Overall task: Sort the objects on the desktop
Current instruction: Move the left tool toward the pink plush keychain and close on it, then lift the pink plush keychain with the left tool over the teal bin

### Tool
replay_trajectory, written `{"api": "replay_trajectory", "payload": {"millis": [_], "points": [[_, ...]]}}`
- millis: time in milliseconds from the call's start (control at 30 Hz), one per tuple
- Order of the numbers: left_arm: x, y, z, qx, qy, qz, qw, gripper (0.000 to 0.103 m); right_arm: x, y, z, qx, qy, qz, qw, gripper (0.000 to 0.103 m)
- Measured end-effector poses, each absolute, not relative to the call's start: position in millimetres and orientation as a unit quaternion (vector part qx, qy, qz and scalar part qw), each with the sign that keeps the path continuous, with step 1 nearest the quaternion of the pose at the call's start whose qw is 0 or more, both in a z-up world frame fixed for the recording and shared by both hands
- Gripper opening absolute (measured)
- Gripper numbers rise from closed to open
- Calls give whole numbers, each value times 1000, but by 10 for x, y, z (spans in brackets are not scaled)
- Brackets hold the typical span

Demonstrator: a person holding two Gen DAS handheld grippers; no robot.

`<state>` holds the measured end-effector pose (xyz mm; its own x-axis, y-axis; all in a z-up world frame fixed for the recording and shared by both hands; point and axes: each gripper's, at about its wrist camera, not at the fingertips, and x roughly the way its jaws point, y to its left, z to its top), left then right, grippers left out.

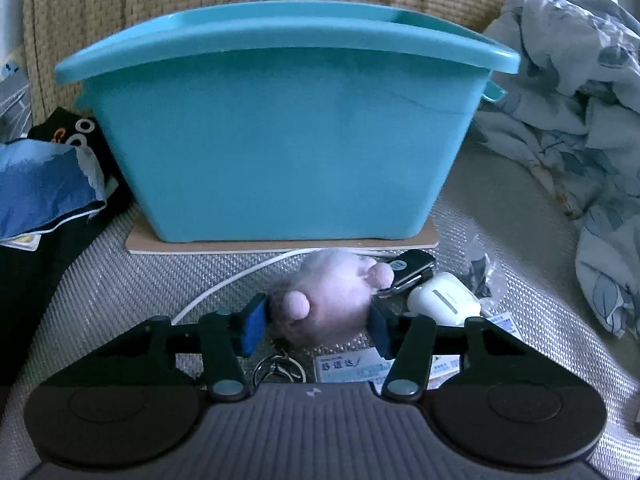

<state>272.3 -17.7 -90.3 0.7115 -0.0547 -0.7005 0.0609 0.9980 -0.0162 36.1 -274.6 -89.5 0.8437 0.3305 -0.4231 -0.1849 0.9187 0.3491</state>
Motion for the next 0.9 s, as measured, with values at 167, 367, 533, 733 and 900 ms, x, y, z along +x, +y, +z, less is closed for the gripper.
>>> {"api": "replay_trajectory", "payload": {"millis": [167,367,533,733,900], "points": [[2703,-113,-897,-9,374,-24,927,51,367,-2755,-906,153,247,138,947,86],[2587,-34,-746,-19,356,-19,934,51,370,-2757,-903,153,246,140,947,86],[2443,36,-539,-34,339,-22,940,51,361,-2739,-891,149,244,141,948,86],[2308,92,-238,-45,320,-24,946,51,341,-2720,-869,143,240,143,949,86],[2233,114,41,-49,301,-31,952,51,336,-2712,-863,140,240,144,950,86]]}}
